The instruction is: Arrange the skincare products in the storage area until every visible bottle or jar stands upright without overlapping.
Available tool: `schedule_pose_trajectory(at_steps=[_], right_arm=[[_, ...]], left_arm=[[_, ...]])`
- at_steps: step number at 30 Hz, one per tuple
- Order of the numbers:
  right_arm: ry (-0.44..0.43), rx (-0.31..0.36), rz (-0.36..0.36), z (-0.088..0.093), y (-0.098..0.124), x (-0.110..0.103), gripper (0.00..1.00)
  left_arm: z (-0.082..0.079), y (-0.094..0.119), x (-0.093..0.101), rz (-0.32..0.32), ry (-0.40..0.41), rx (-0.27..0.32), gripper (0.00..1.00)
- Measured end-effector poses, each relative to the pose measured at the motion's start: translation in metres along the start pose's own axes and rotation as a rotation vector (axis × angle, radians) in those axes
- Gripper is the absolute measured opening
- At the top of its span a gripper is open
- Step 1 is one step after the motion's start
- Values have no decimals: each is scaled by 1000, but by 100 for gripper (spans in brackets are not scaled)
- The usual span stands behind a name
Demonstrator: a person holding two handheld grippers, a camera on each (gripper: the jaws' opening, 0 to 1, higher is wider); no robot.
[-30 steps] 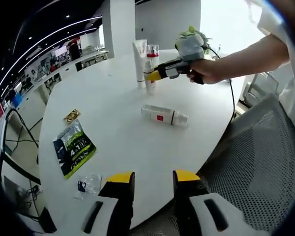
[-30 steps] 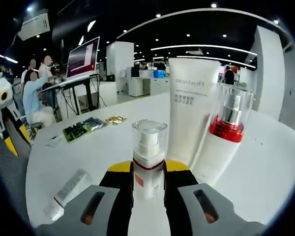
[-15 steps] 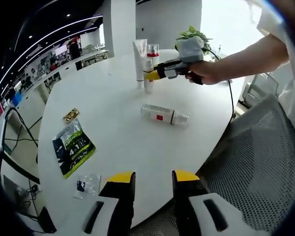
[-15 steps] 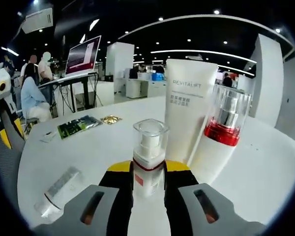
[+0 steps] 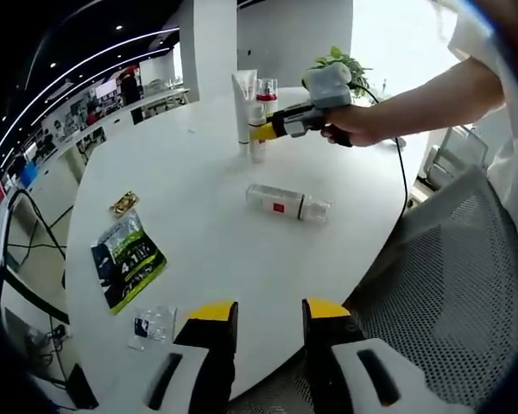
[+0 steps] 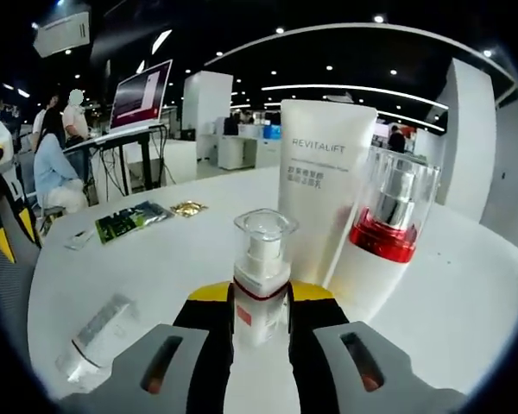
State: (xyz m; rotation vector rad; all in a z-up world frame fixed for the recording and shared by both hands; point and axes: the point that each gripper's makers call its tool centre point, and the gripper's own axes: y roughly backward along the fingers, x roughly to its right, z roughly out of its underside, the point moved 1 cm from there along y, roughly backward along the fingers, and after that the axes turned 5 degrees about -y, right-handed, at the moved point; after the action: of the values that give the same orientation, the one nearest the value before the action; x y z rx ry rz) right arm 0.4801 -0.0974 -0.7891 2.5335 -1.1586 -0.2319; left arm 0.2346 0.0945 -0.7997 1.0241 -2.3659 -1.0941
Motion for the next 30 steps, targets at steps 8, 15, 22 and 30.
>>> schedule_pose_trajectory(at_steps=[8, 15, 22, 30], right_arm=[[-52, -1, -19, 1, 0, -2, 22], [-68, -27, -1, 5, 2, 0, 26], [-72, -40, 9, 5, 1, -1, 20], [-59, -48, 22, 5, 1, 2, 20]], left_arm=[[-3, 1, 3, 15, 0, 12, 31], [-3, 1, 3, 17, -1, 11, 31], [-2, 0, 3, 17, -9, 5, 31], [-1, 1, 3, 16, -14, 3, 30]])
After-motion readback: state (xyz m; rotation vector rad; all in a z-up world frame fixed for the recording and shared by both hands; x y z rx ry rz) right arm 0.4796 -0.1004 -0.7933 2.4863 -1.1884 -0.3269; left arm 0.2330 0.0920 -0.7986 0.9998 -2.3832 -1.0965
